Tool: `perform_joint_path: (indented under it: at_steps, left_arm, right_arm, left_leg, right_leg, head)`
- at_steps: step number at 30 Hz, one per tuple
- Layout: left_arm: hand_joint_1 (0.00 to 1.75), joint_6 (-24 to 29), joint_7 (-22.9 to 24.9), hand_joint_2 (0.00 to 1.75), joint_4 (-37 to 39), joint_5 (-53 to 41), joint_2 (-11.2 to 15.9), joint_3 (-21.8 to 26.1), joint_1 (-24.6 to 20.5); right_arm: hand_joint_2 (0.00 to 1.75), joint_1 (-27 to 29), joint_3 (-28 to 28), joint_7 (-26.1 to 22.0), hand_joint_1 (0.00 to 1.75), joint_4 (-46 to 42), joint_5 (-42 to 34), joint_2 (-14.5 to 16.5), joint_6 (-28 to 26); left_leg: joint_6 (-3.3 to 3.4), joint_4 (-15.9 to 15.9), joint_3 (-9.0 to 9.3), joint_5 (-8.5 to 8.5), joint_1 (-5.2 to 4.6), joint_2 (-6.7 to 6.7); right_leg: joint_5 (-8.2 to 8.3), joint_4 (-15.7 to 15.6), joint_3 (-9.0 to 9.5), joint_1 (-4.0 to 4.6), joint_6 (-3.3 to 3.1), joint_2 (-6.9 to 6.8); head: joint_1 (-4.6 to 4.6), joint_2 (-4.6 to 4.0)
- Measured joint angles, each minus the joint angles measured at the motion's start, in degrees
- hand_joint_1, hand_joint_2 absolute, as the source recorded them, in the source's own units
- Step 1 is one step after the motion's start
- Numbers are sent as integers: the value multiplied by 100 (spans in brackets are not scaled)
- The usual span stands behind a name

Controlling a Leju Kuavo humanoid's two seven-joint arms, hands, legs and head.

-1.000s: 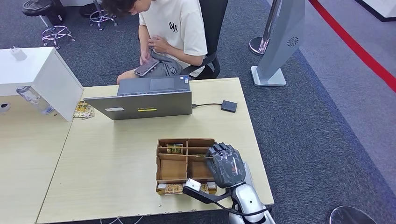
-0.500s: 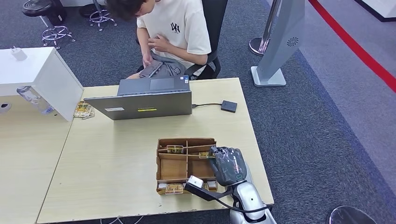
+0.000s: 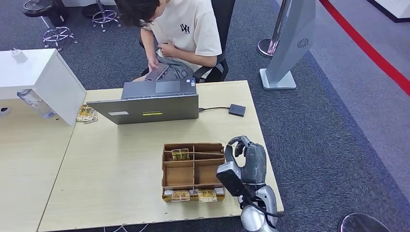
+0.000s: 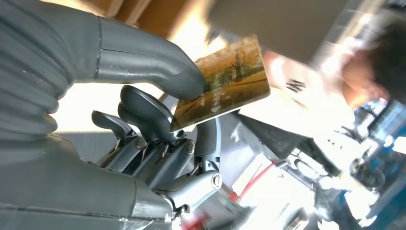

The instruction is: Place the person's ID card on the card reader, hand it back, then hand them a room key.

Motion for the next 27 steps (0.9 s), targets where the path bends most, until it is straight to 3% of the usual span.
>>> perform_joint_path:
  at_steps: [3,6,13,20,23,27]
  left_arm:
    - [0,27,-30,0,0,22,-1,58,0]
    - [0,49,-52,0,0,24,-2,88,2]
    - [0,53,-76,0,0,18,-3,95,2]
    - [0,46,-98,0,0,-51,-14,93,0]
    - [0,34,-109,0,0,-106,-19,93,-2]
    - [0,-15,-114,0,0,-215,-20,88,-6]
  right_arm:
    - [175,108,310,-51,175,-687,-1394,-186,222]
    - [175,216,431,-191,175,-1297,-2202,-315,446]
    - [175,331,518,-311,175,-1867,-2517,-445,598]
    - [175,239,656,-319,175,-1843,-1950,-481,505]
    - [175,91,785,-224,175,-1719,-1295,-488,288]
    - [175,-184,892,-110,175,-1473,141,-482,25]
  left_leg:
    - [0,0,0,0,-1,0]
    - [0,0,0,-1,-1,-1]
    - [-1,0,1,-1,1,0]
    - [-1,0,0,-1,1,0]
    - [-1,0,0,0,1,0]
    - [0,0,0,0,1,0]
  right_leg:
    - [0,0,0,0,0,0]
    - [0,0,0,0,1,-1]
    - [0,0,0,1,1,-1]
    - [0,1,1,1,0,0]
    - [0,1,1,1,0,0]
    - [1,1,1,1,0,0]
  head:
    - [0,0]
    - [0,0]
    - [-1,0]
    - [0,0]
    - [-1,0]
    - [0,0]
